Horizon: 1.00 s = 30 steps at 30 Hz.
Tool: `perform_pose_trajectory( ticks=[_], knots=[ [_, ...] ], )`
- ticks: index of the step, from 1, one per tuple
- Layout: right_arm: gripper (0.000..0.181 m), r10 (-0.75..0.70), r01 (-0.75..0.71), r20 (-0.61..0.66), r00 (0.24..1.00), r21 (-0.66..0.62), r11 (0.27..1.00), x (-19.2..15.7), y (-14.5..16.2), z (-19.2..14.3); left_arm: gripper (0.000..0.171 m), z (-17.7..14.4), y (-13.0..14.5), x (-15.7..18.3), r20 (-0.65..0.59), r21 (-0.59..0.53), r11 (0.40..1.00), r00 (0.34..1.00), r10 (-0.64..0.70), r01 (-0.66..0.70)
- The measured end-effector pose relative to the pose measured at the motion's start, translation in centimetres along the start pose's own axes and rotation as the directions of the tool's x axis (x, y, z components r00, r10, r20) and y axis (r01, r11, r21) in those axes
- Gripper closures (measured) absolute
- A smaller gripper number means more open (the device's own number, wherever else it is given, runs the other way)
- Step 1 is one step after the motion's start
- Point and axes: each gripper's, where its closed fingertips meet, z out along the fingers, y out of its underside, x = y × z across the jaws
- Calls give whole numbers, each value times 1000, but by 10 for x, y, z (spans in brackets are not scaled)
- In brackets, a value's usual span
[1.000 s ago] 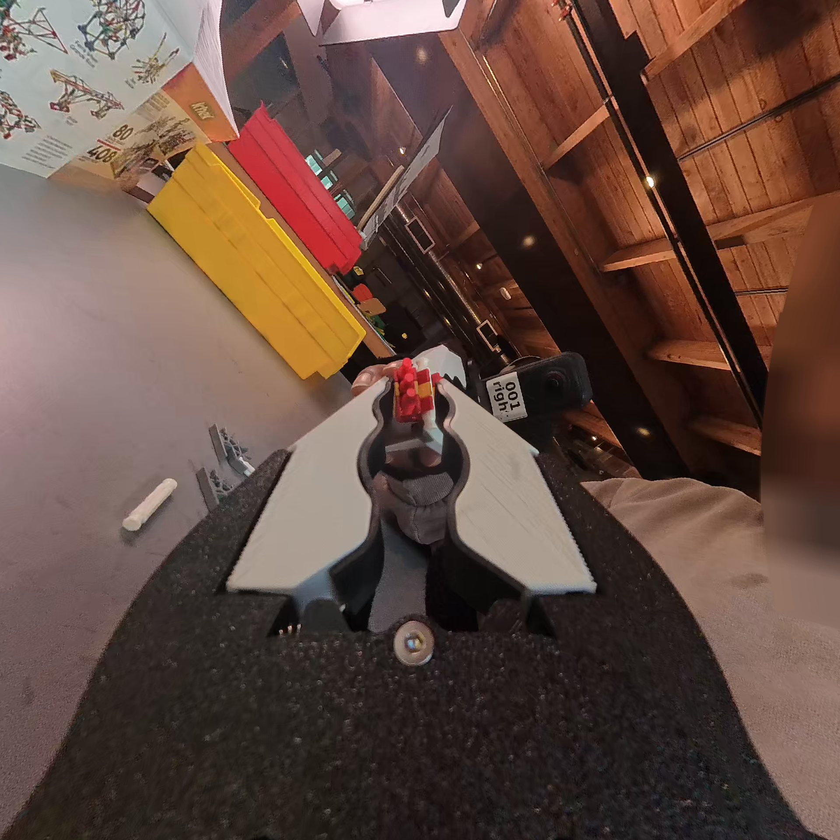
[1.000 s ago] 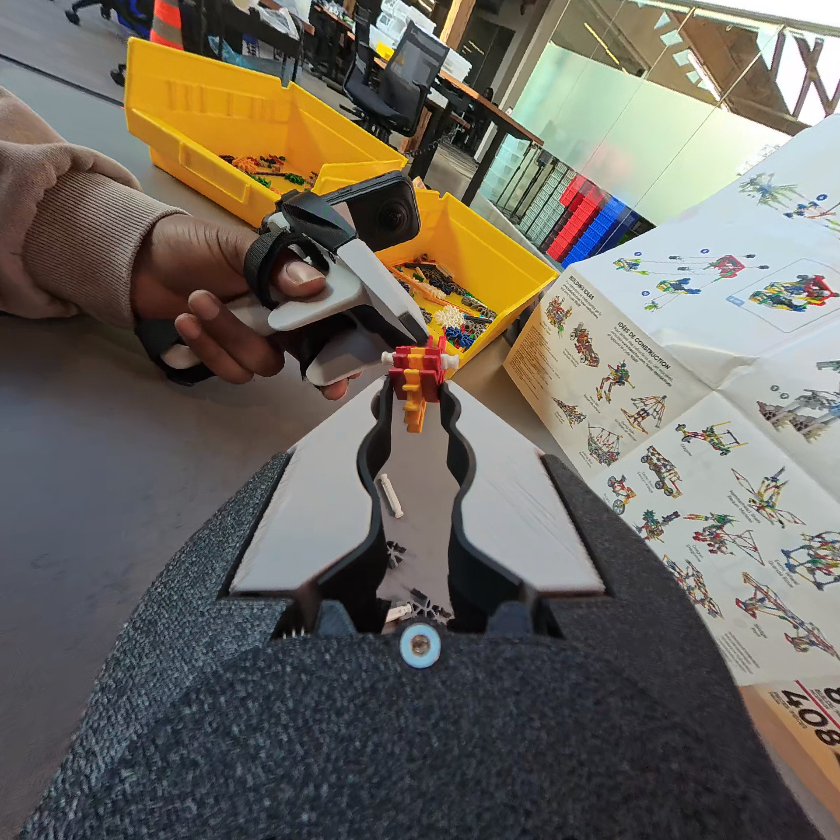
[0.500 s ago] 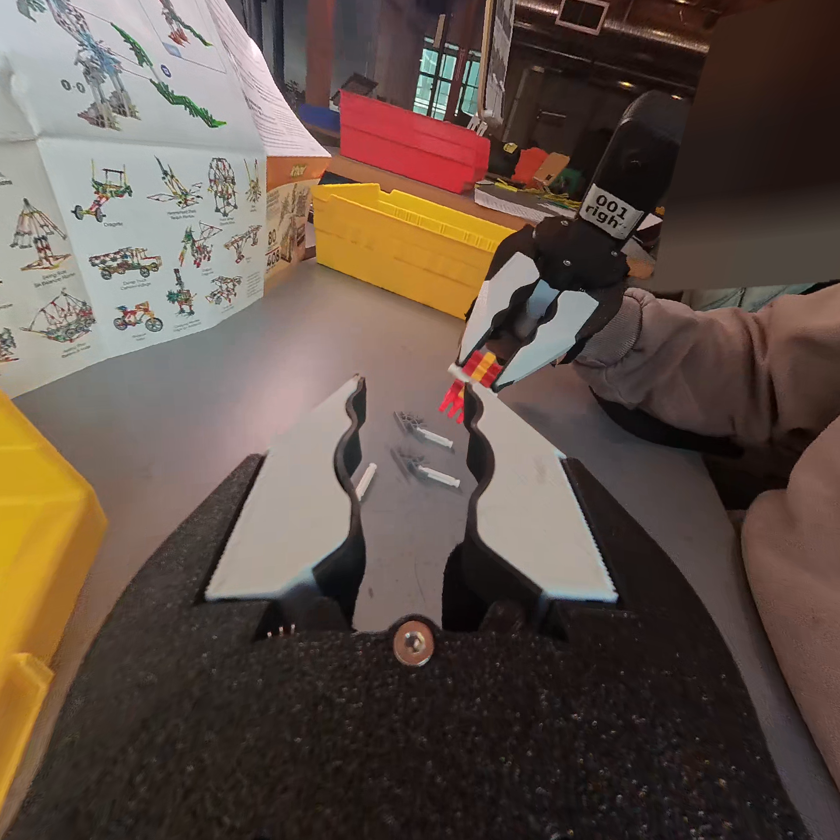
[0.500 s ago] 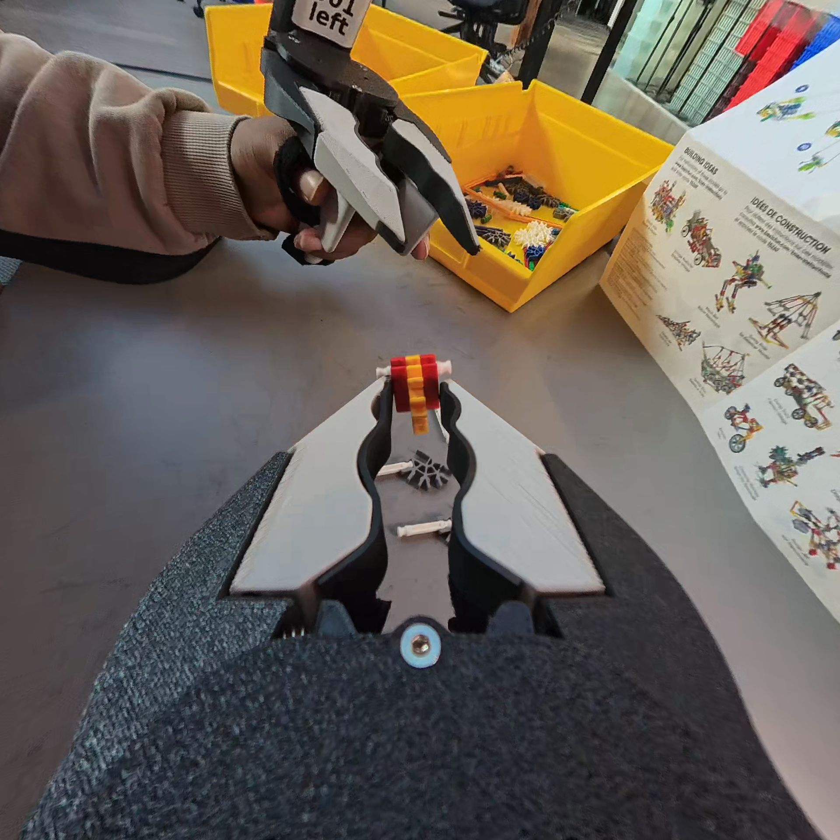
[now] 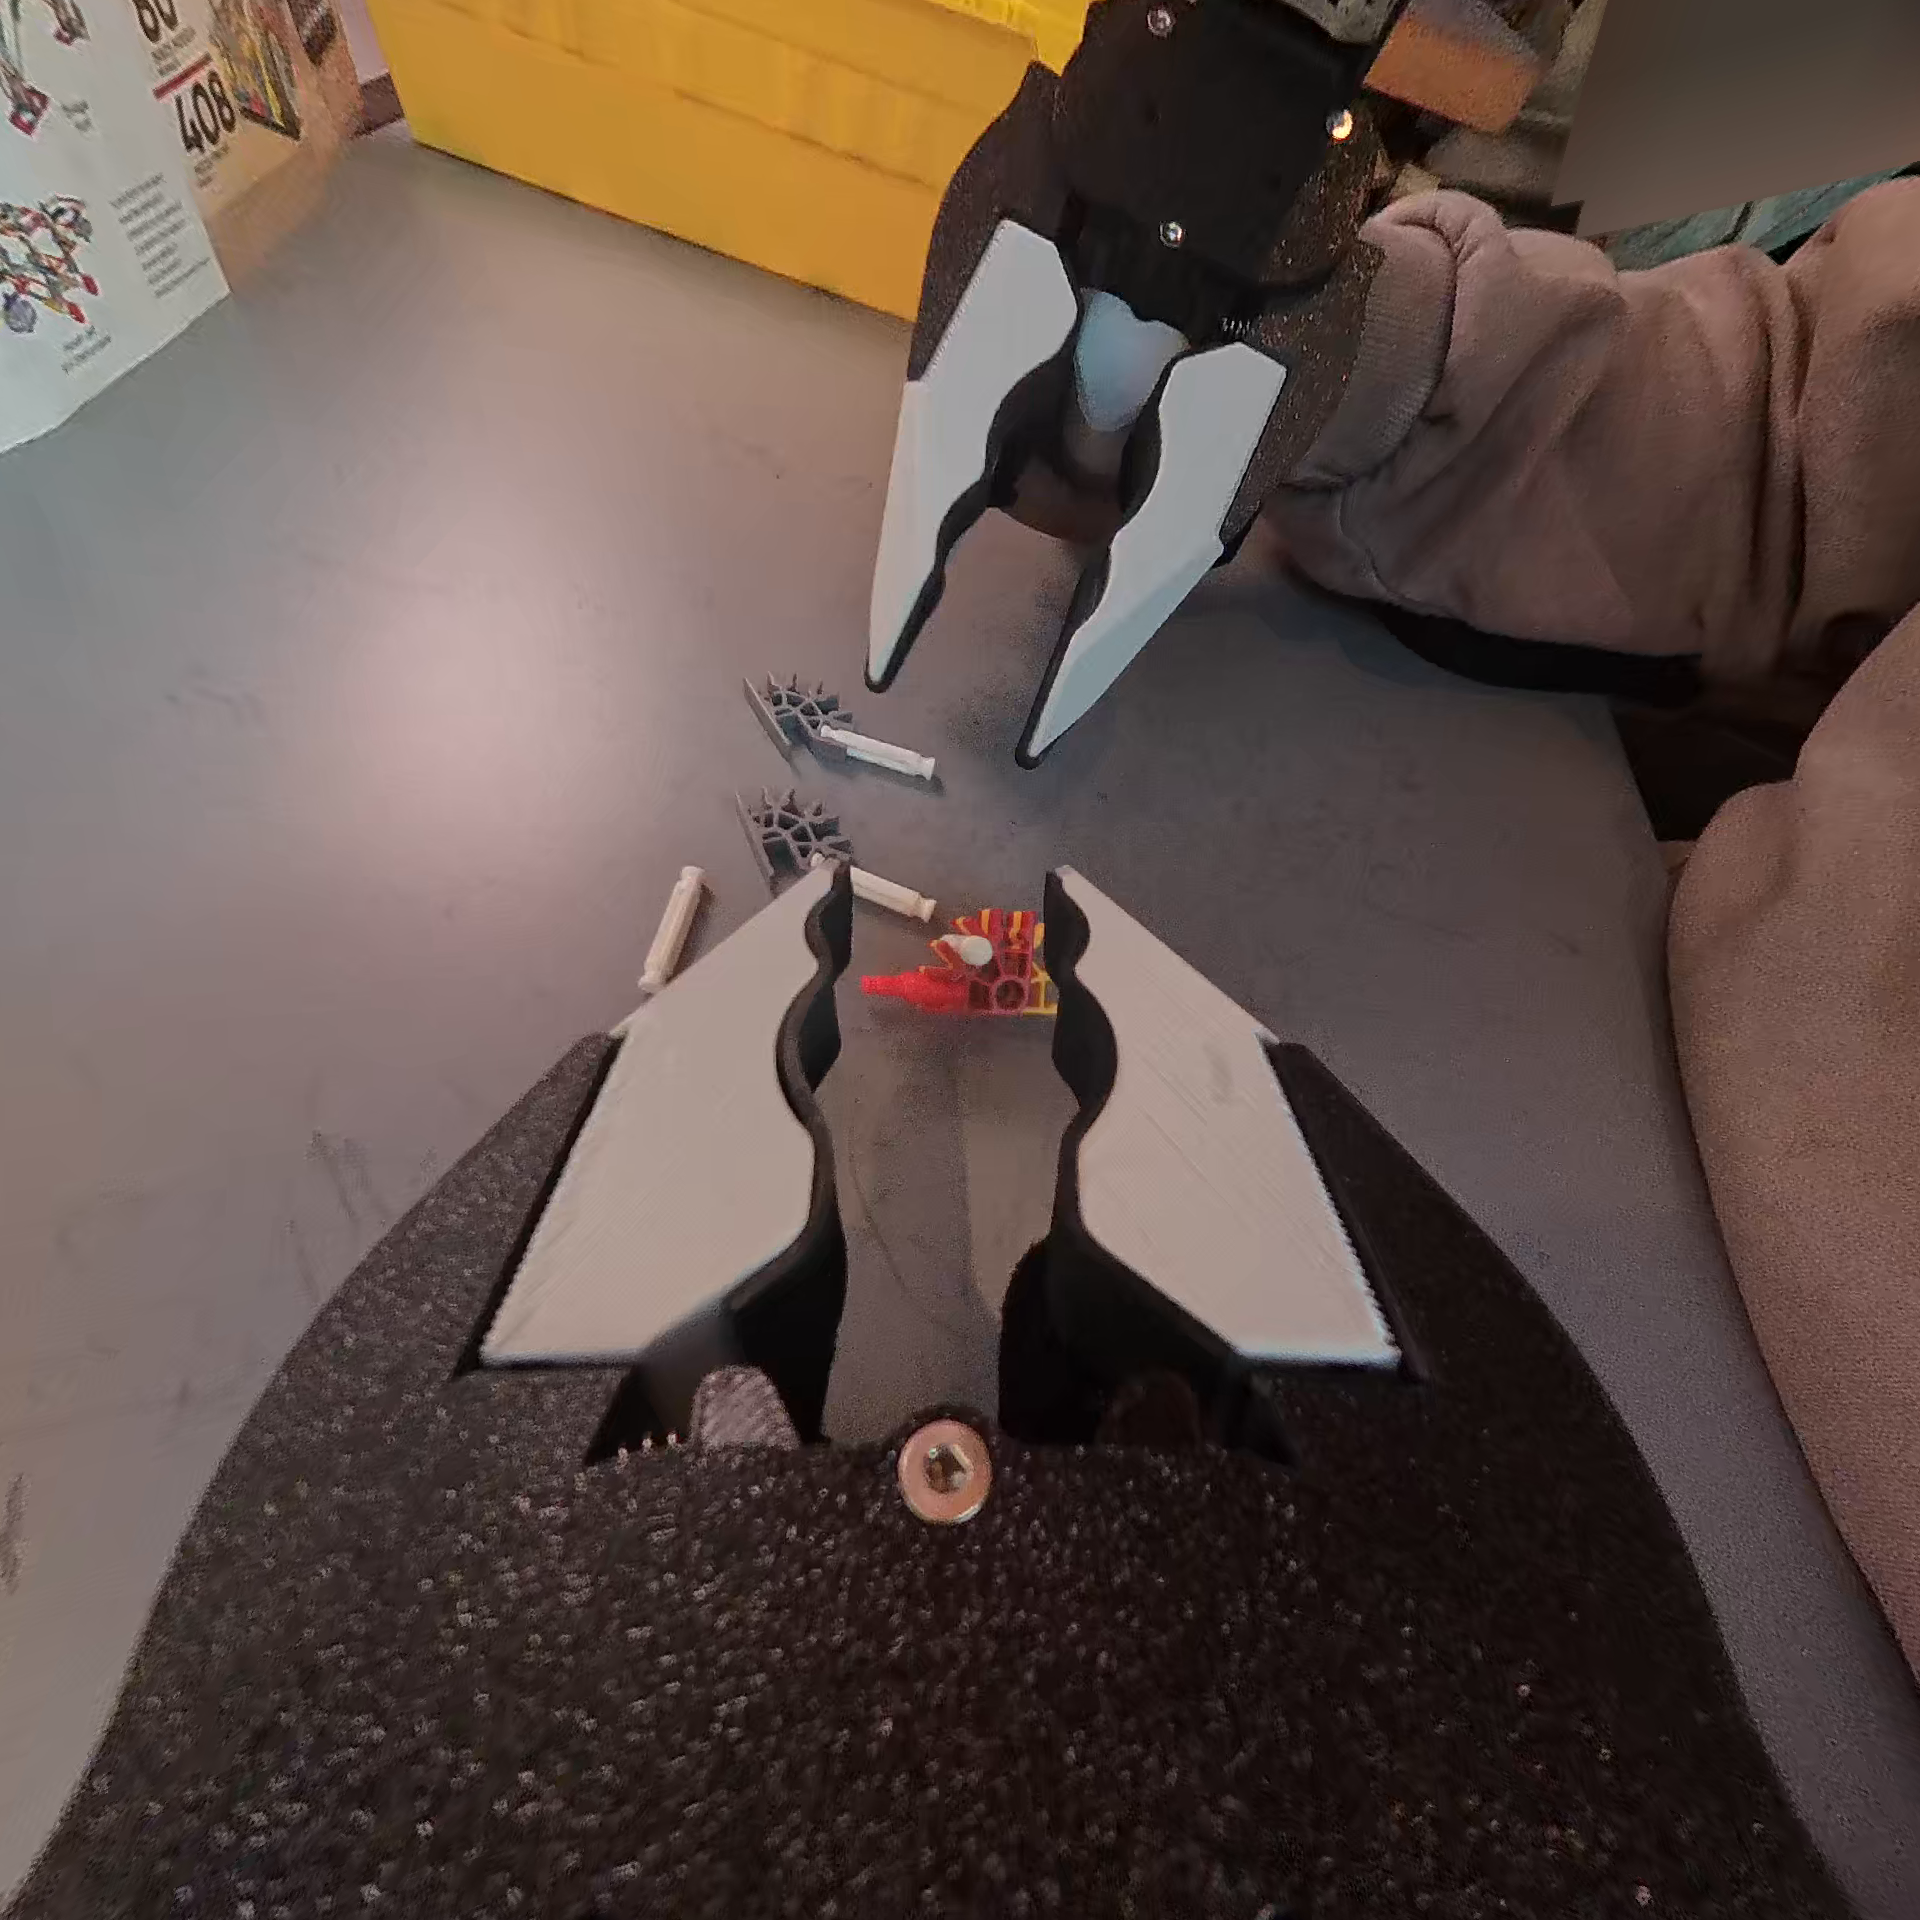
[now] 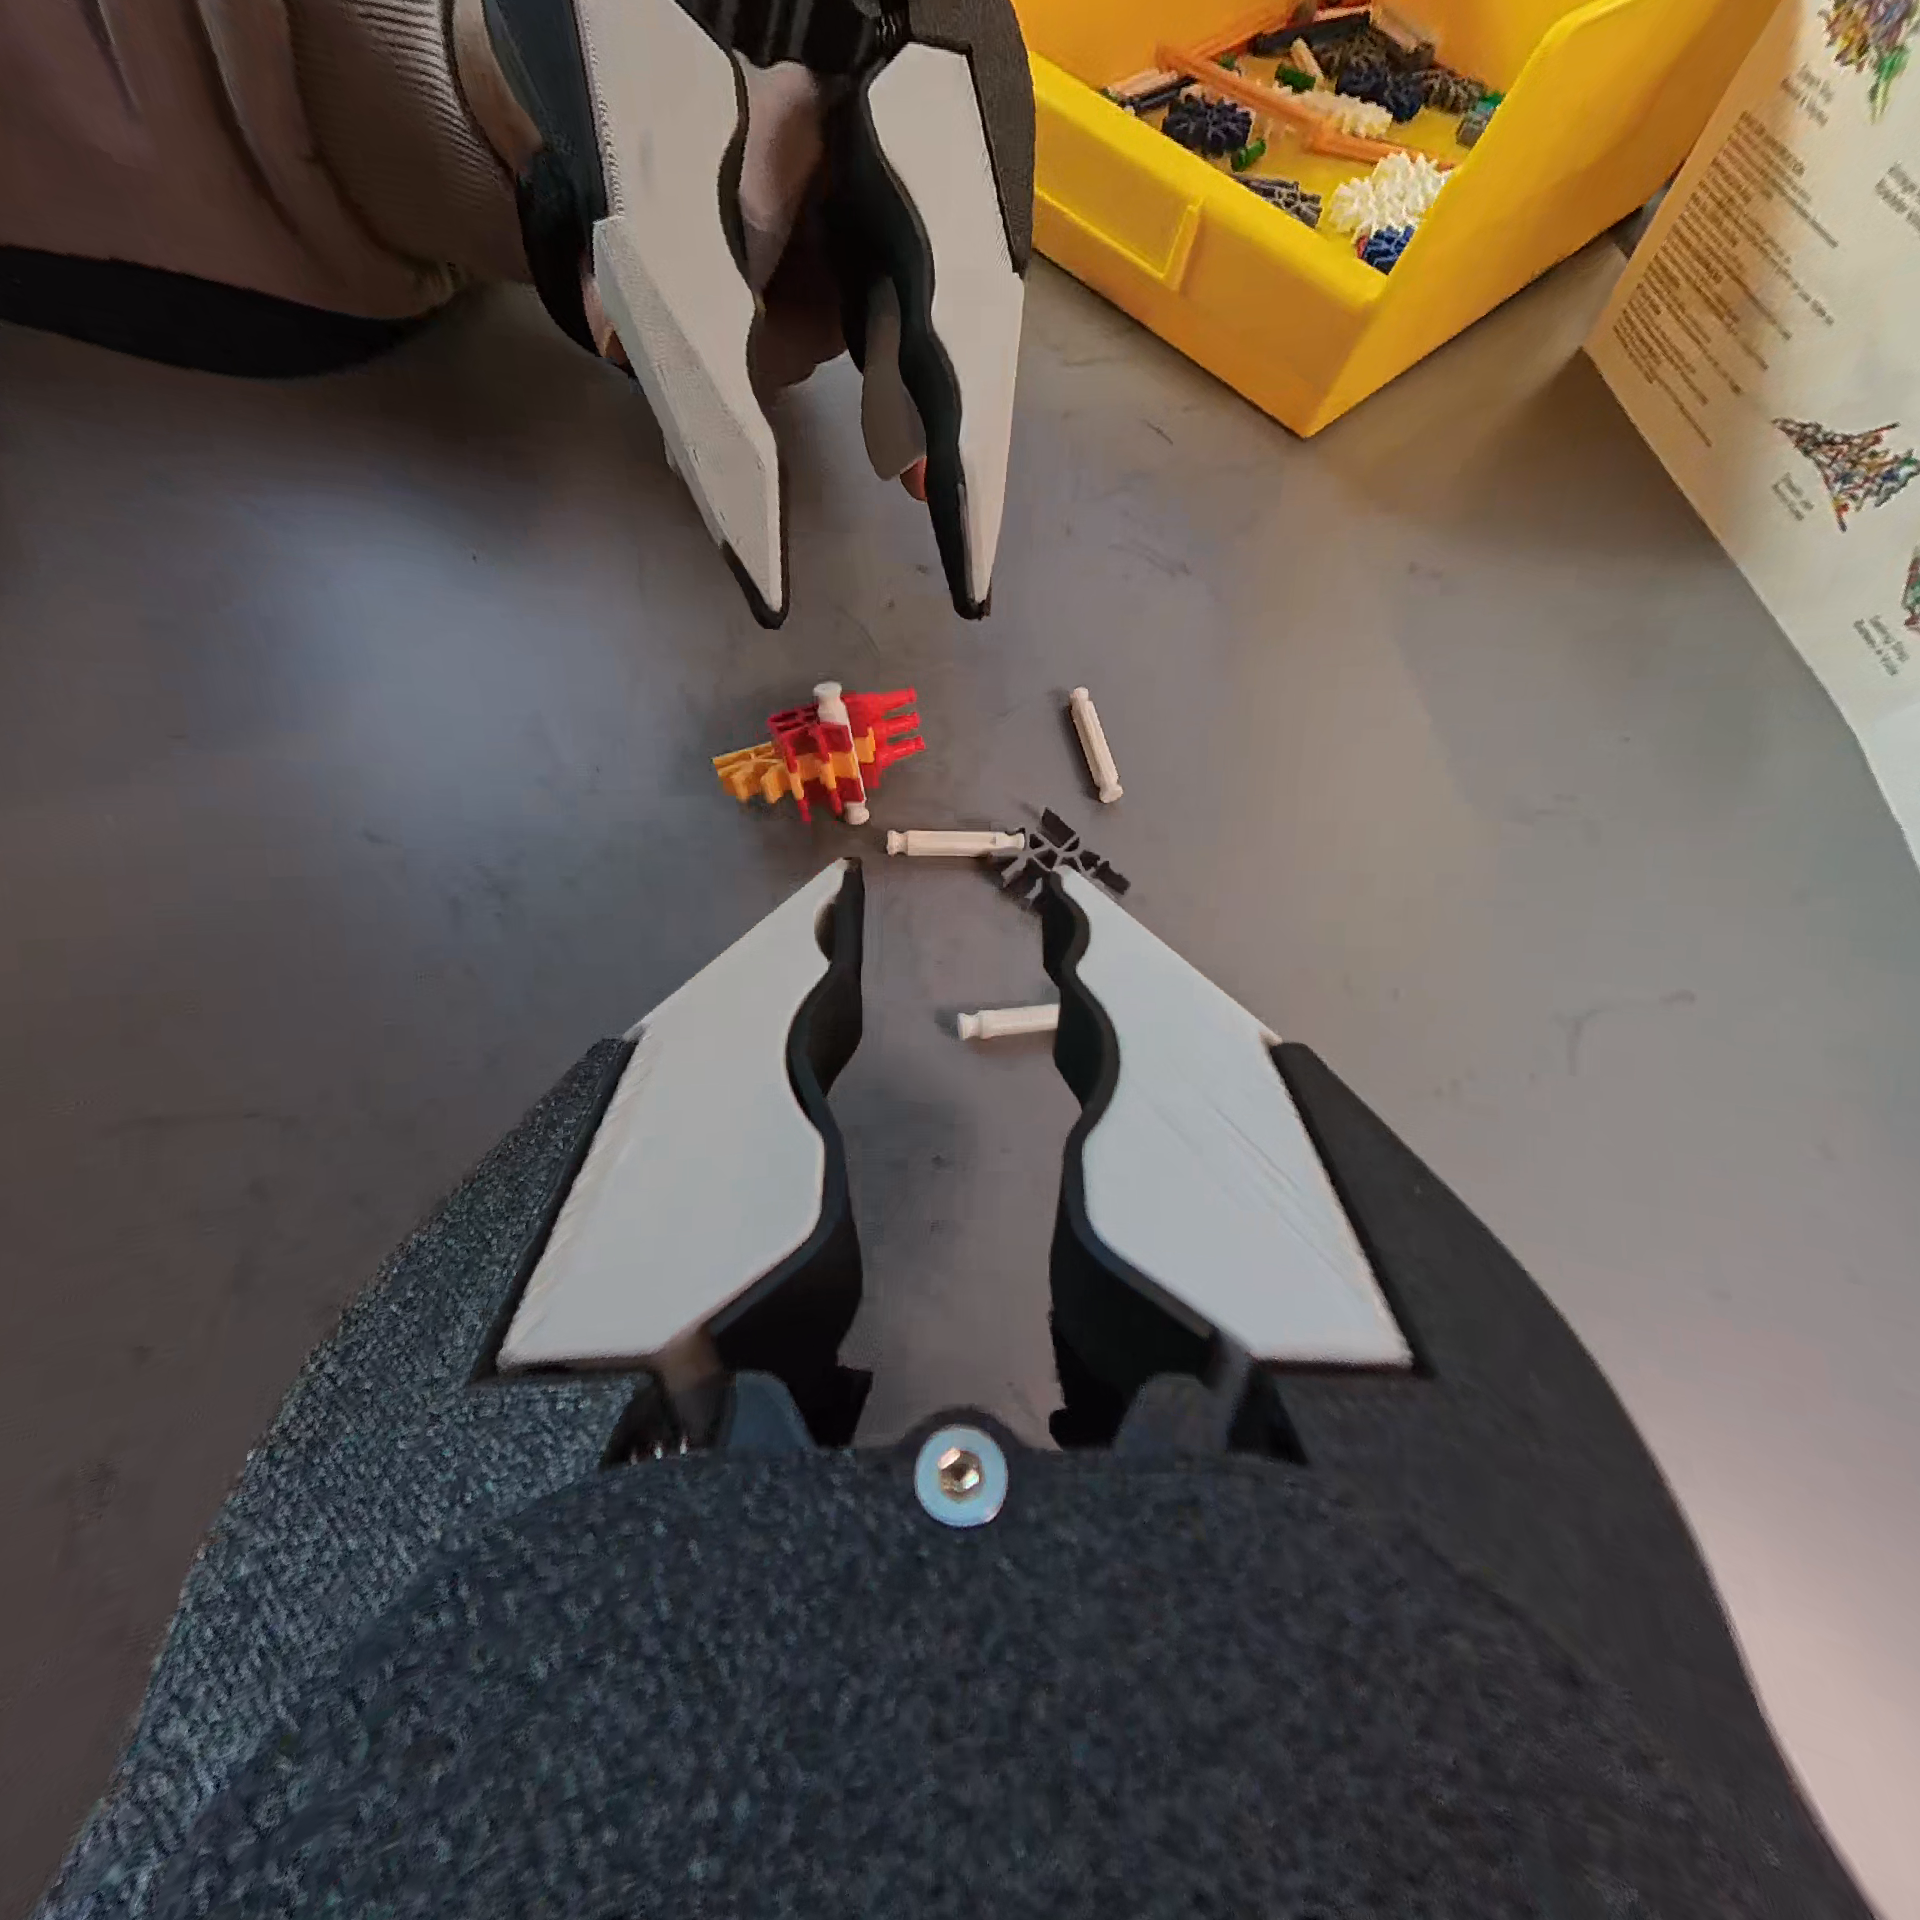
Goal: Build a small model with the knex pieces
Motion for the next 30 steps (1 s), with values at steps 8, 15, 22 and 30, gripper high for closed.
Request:
perform_pose_trajectory(
  ticks=[8,15,22,30],
  knots=[
    [89,18,-26,-140,990,-54,998,20,9,8,128,13,18,8,4,-120,992,1000,24,-24],
    [102,23,-30,-157,987,-45,999,22,8,6,133,18,30,8,29,-194,980,998,51,-45],
    [109,4,-10,-120,993,-49,999,12,7,9,144,19,32,6,38,-207,977,998,59,-50],
    [128,-50,49,-28,998,-61,997,-12,5,15,146,17,35,7,23,-222,972,996,82,-75]
  ],
)
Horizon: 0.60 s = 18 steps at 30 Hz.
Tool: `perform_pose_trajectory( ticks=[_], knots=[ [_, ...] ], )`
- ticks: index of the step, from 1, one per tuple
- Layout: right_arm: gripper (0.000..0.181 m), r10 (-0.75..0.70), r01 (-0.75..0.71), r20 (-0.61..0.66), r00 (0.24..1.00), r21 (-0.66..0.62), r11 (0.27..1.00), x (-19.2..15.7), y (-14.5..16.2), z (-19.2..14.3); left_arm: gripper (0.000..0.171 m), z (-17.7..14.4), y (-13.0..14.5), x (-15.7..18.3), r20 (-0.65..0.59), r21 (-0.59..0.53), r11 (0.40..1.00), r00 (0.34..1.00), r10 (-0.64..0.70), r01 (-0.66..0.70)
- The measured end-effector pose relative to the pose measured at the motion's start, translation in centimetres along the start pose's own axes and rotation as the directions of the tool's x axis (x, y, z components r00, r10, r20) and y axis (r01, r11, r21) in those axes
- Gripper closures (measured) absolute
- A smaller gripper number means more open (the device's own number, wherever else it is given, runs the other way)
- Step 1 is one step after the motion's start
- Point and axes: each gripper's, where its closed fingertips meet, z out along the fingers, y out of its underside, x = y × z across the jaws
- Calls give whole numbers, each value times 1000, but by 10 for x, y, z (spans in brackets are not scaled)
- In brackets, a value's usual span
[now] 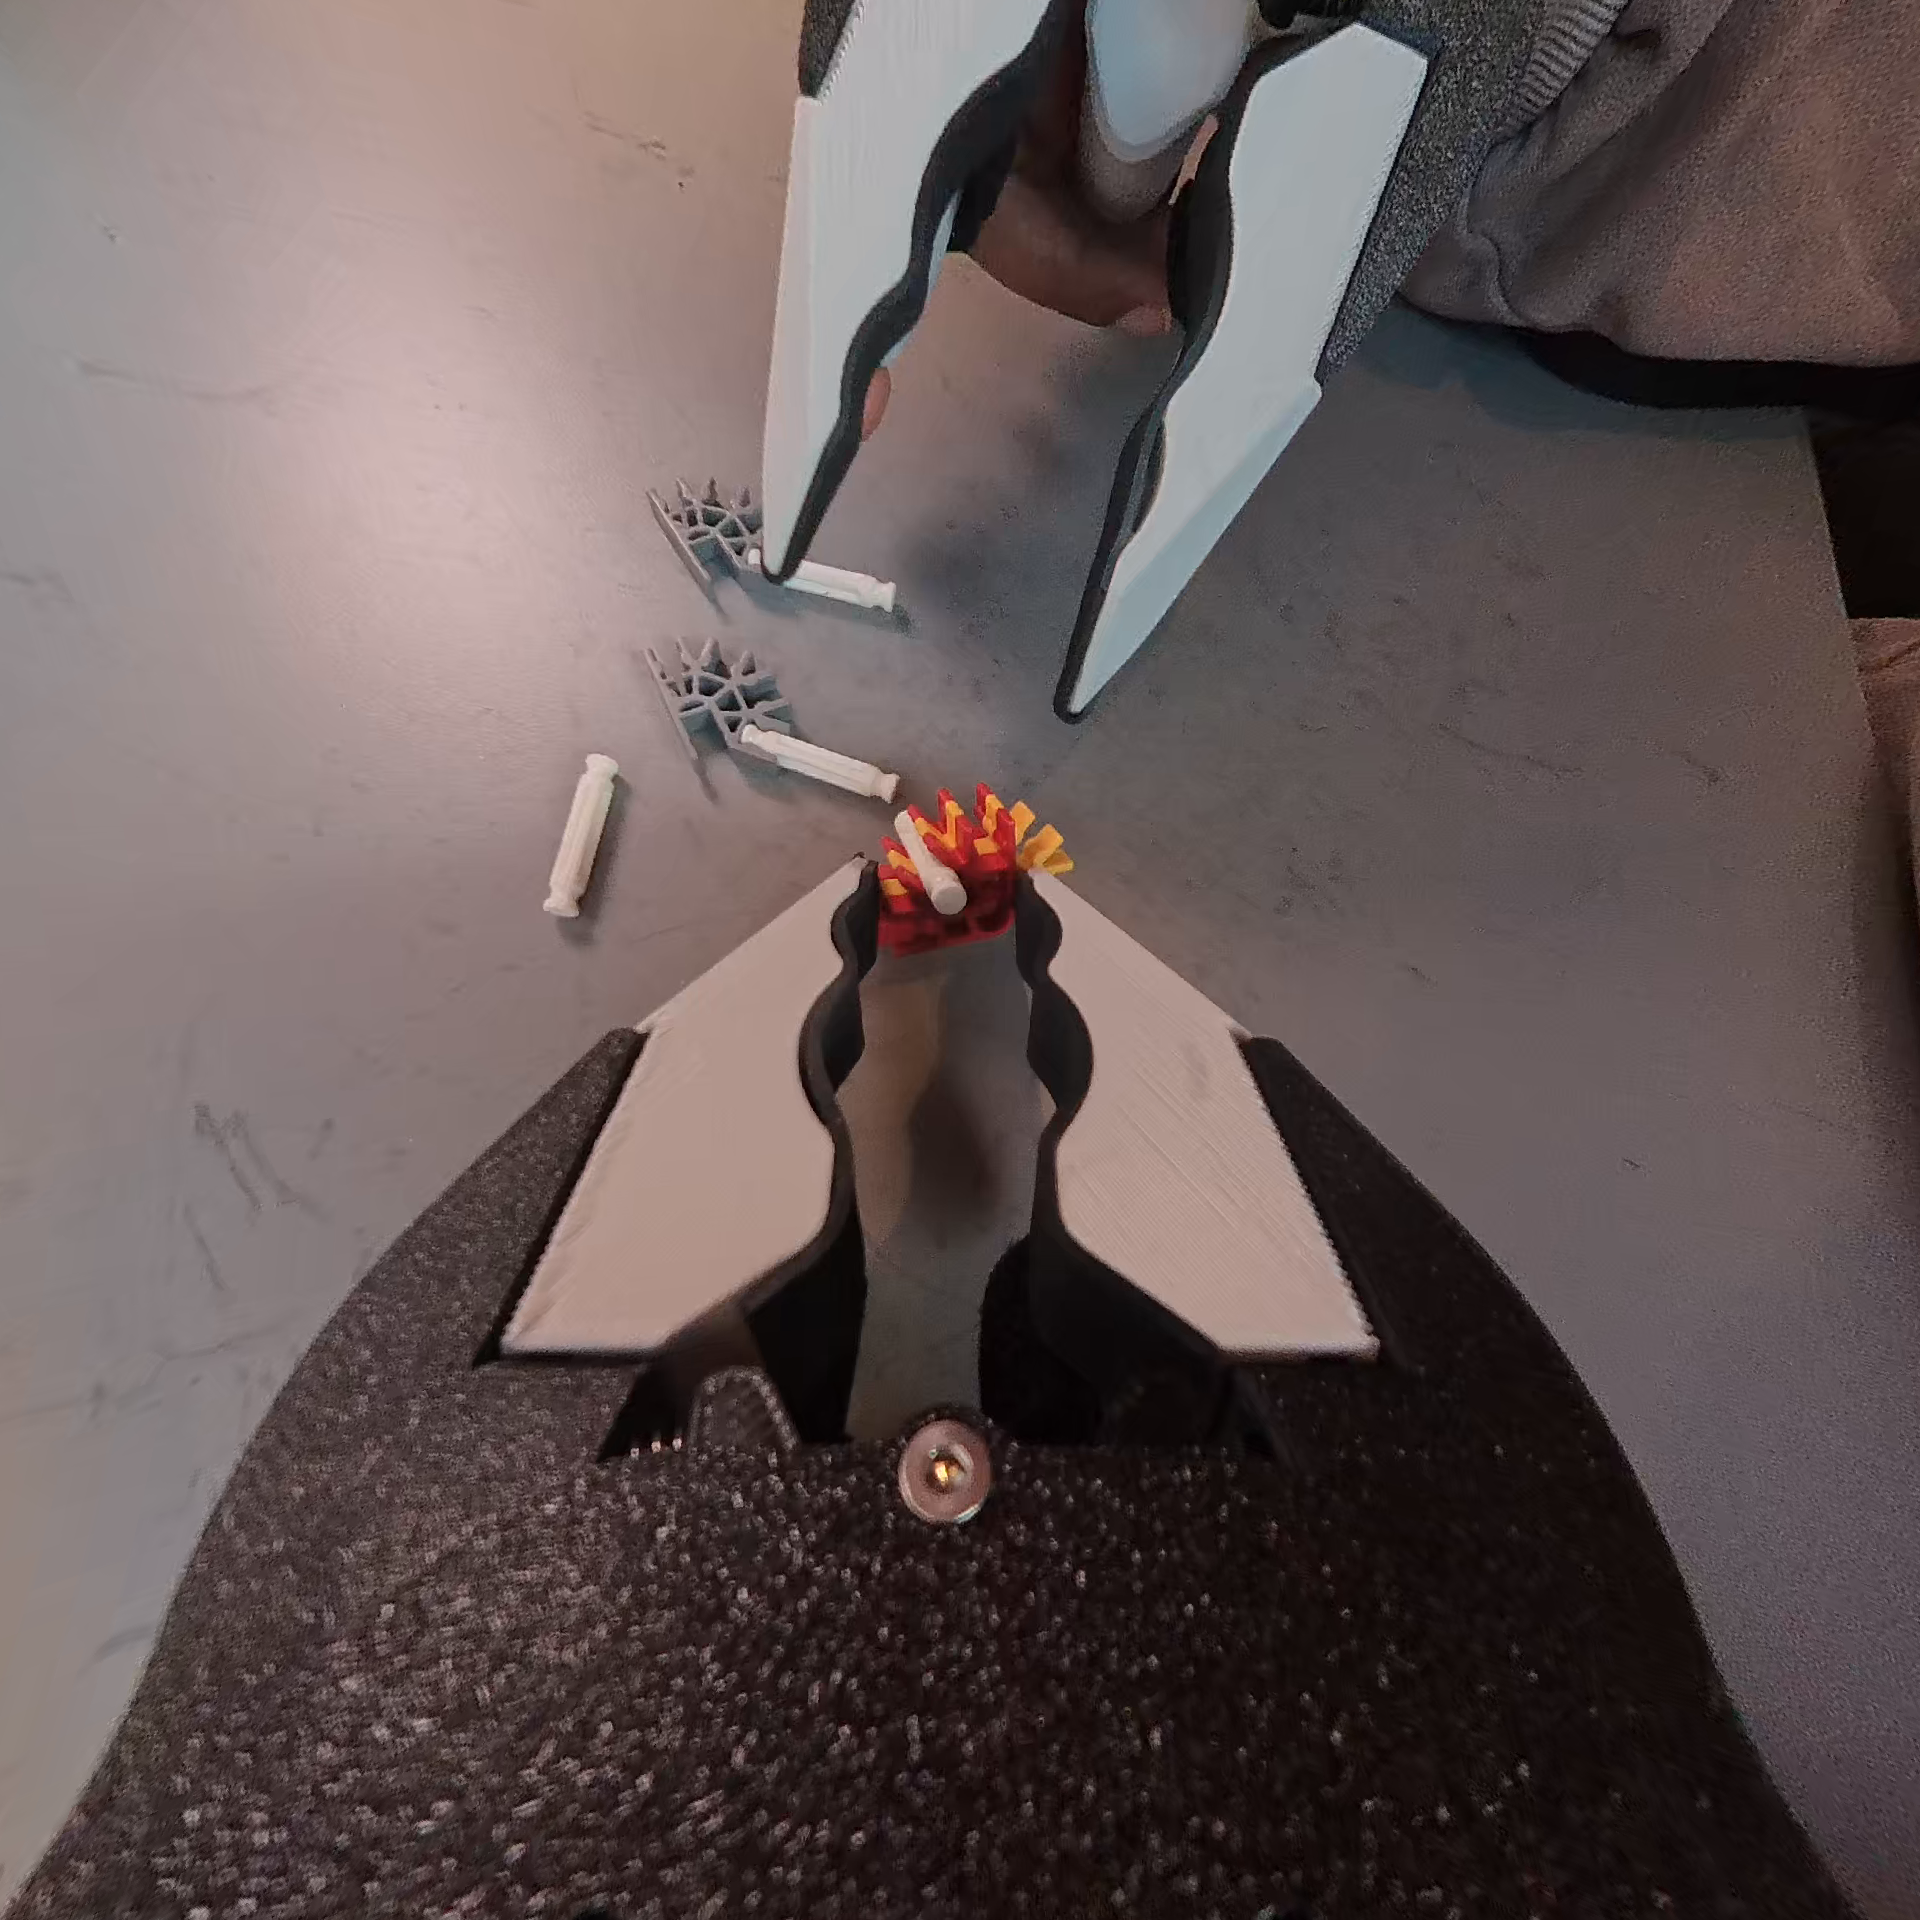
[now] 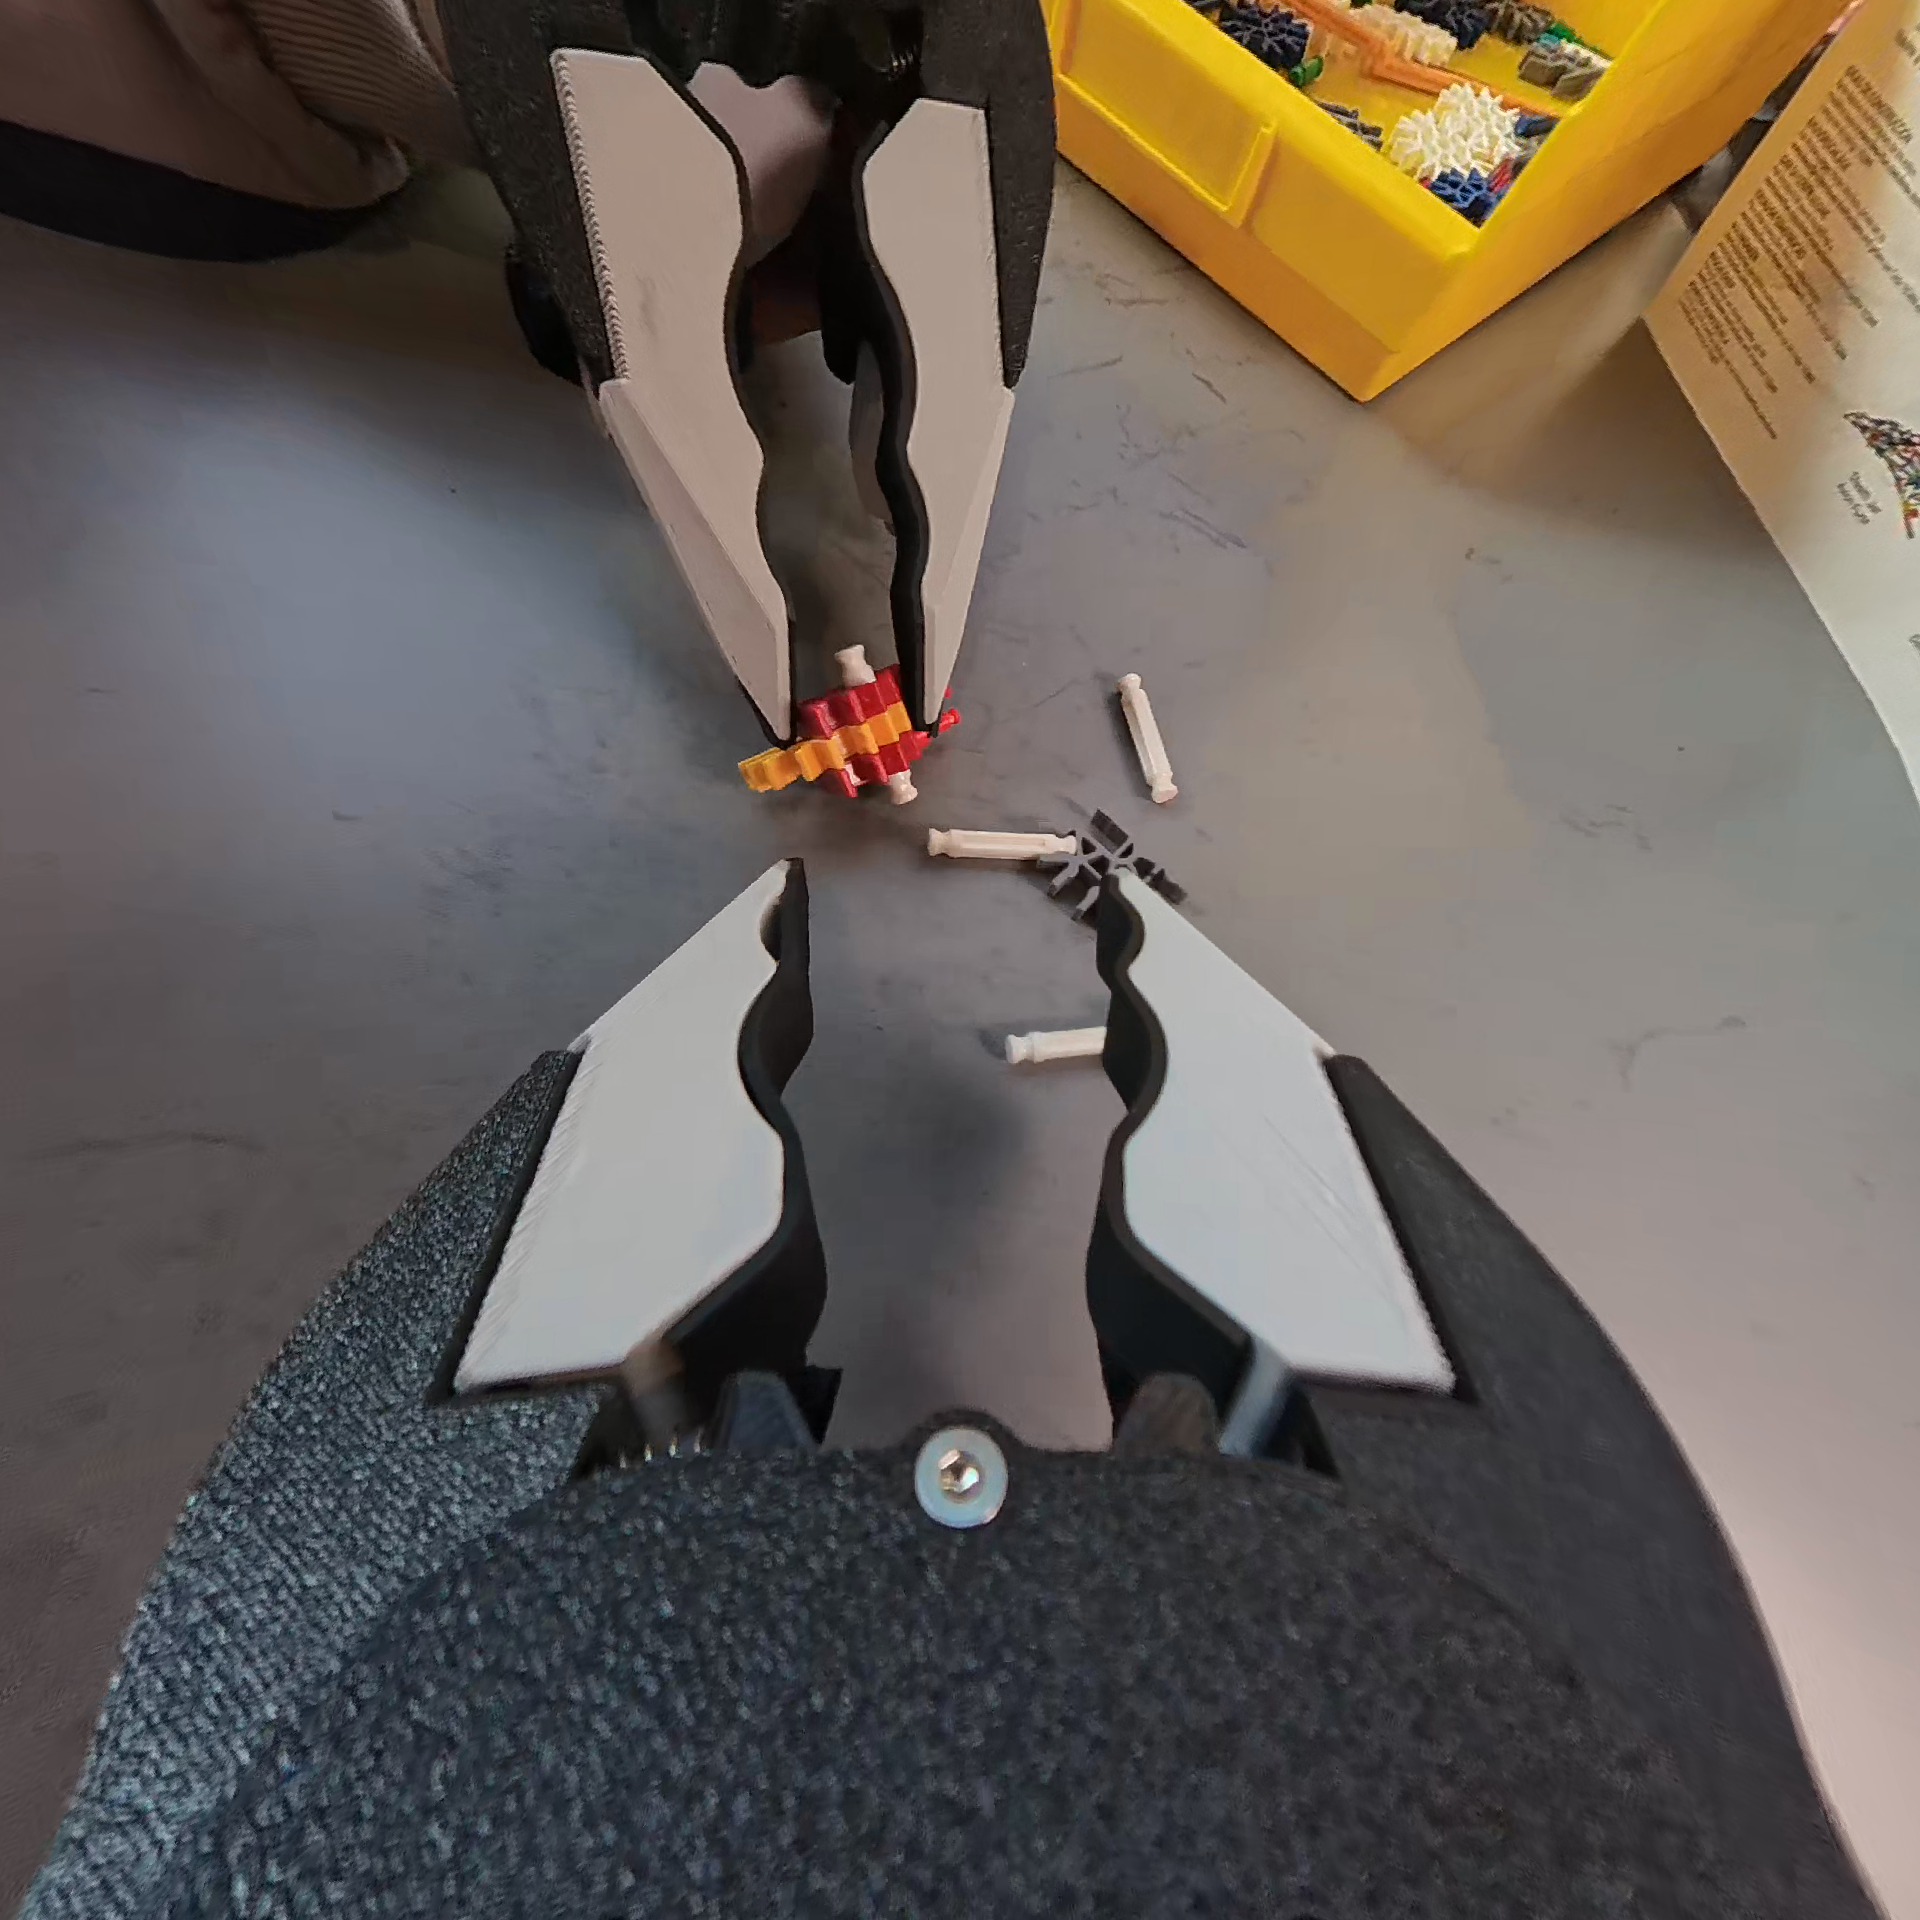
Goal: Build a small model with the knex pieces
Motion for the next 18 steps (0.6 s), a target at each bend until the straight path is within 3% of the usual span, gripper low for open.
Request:
perform_pose_trajectory(
  ticks=[7,15,18],
  knots=[
    [129,-43,44,22,999,-29,999,-14,-1,8,146,-15,1,-10,47,-9,999,998,34,-34],
    [110,-31,30,-35,999,-30,999,-9,-6,14,142,-34,5,-8,-14,-5,1000,1000,-3,3],
    [115,-21,20,-37,999,-13,1000,-8,-9,13,137,-30,9,-5,-20,-37,999,1000,0,0]
  ],
)
